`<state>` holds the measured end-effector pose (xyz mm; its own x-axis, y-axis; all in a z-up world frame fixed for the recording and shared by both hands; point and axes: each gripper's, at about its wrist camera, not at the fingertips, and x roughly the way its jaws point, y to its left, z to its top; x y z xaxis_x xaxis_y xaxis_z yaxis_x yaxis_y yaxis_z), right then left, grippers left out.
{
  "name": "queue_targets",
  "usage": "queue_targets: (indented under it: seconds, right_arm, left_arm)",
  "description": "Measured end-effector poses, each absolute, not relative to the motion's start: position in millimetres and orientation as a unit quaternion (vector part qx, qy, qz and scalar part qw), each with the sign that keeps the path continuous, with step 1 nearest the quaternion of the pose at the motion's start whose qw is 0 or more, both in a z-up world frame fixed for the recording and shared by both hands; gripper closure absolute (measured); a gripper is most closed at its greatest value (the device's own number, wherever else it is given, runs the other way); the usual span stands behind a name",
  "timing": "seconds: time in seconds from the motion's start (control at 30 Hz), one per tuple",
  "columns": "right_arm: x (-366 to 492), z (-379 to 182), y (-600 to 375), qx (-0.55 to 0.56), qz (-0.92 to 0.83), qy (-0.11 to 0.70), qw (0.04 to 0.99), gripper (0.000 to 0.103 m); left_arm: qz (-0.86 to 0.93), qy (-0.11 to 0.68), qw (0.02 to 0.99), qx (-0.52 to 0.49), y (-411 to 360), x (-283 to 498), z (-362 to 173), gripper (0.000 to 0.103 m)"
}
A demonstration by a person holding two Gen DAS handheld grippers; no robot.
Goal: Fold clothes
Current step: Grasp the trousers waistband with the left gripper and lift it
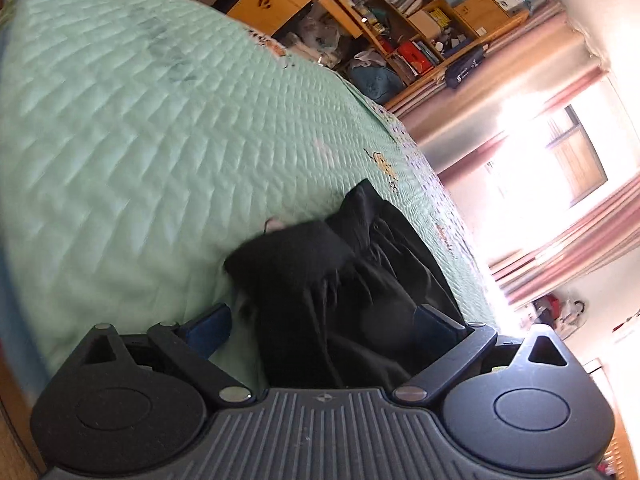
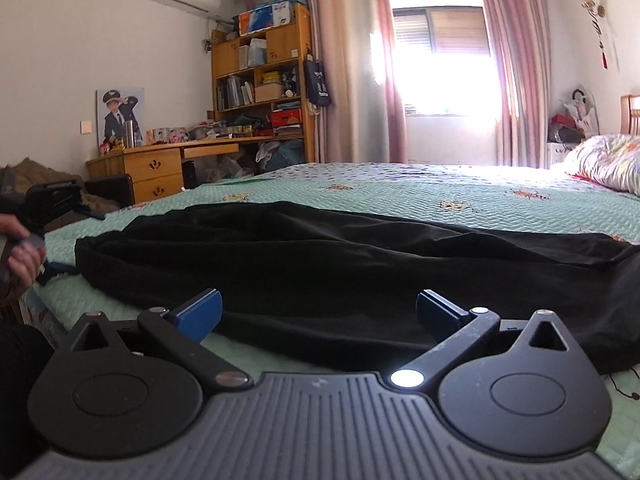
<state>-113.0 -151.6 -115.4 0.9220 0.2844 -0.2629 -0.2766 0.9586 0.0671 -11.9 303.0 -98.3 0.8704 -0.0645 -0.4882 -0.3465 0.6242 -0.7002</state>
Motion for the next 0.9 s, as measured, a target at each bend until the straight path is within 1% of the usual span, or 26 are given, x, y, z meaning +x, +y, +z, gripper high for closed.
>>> queue_targets:
  seconds: [0.07, 0.1, 0.13, 0.23, 0.37, 0.43, 0.53, 0.63, 0.7, 0.8, 0.9]
  right_arm:
    - [-113, -119, -147, 0.002, 0.145, 0.144, 0.979, 0.0]
    - [-112, -119, -146, 0.0, 0.146, 0.145, 0.979, 0.0]
    - [-111, -119, -144, -0.002, 0.146, 0.145, 0.979, 0.0]
    - [-109, -120, -141, -0.005, 0.147, 0.145, 0.978, 0.0]
    - [-103, -122, -139, 0.001, 0.149, 0.15, 0.977, 0.0]
    - [-102, -121, -138, 0.0, 0.153, 0.145, 0.978, 0.0]
    - [-103, -120, -138, 0.002, 0.158, 0.141, 0.977, 0.0]
    - [-104, -120, -140, 0.014, 0.162, 0.148, 0.976, 0.0]
    - [-106, -119, -143, 0.028, 0.165, 0.157, 0.973, 0.0]
    - [-104, -116, -159, 0.096, 0.173, 0.193, 0.961, 0.0]
    - [-103, -120, -187, 0.229, 0.174, 0.235, 0.928, 0.0]
  left_arm:
    - [0.098, 0.243, 0.874, -0.408, 303, -1, -97, 0.038]
    - [0.105, 0.252, 0.874, -0.401, 304, 2, -98, 0.076]
    - [0.102, 0.249, 0.874, -0.404, 306, 0, -101, 0.088]
    - [0.093, 0.235, 0.881, -0.4, 309, -8, -105, 0.093]
    - [0.103, 0.208, 0.913, -0.336, 295, -29, -83, 0.094]
    - [0.103, 0.193, 0.92, -0.325, 297, -42, -72, 0.094]
    - [0.102, 0.201, 0.915, -0.334, 305, -52, -72, 0.093]
    - [0.101, 0.238, 0.885, -0.388, 315, -58, -92, 0.092]
    - [0.095, 0.233, 0.878, -0.408, 321, -60, -99, 0.09]
    - [0.09, 0.232, 0.879, -0.406, 321, -55, -94, 0.089]
    - [0.082, 0.227, 0.884, -0.4, 321, -54, -90, 0.089]
